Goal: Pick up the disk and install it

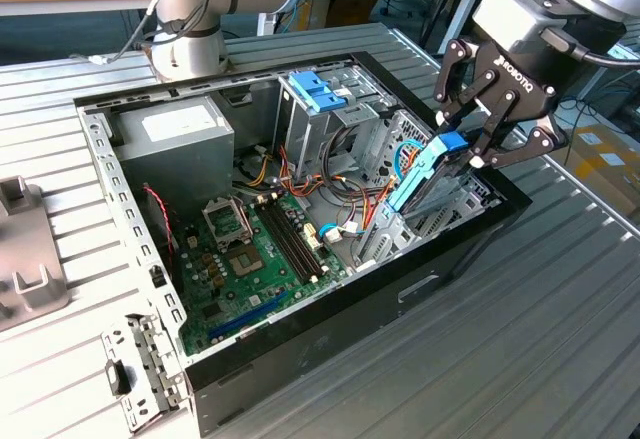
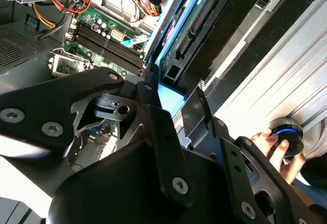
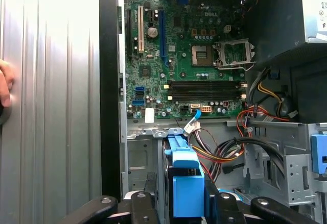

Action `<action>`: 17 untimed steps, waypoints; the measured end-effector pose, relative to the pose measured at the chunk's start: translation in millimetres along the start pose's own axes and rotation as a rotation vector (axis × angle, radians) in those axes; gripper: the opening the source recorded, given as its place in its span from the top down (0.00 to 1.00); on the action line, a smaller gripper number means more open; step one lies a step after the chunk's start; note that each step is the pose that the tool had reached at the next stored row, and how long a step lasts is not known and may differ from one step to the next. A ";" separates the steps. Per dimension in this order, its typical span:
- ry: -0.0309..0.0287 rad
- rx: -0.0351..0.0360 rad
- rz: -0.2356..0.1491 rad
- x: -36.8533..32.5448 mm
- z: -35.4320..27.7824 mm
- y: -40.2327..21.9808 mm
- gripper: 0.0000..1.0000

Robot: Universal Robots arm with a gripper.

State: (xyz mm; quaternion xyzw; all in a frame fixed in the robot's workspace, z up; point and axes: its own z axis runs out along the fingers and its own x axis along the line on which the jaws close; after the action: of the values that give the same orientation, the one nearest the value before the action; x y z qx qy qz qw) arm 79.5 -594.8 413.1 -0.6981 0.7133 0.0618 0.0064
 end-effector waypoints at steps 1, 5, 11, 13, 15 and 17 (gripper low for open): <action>0.0000 0.0000 0.000 0.0 0.1 0.0 0.55; 0.0001 0.0000 0.000 -1.0 -6.7 0.5 0.55; -0.0001 0.0000 0.000 -2.9 -23.4 1.9 0.55; -0.0008 0.0000 0.000 -3.3 -27.8 2.2 0.55; -0.0071 -0.0003 -0.001 -3.3 -27.9 2.3 0.55; -0.0140 -0.0007 -0.001 -3.3 -27.5 2.3 0.55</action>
State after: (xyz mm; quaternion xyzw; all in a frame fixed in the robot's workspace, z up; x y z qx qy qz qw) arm 79.4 -594.1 440.9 -0.6980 0.7129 0.0669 0.0112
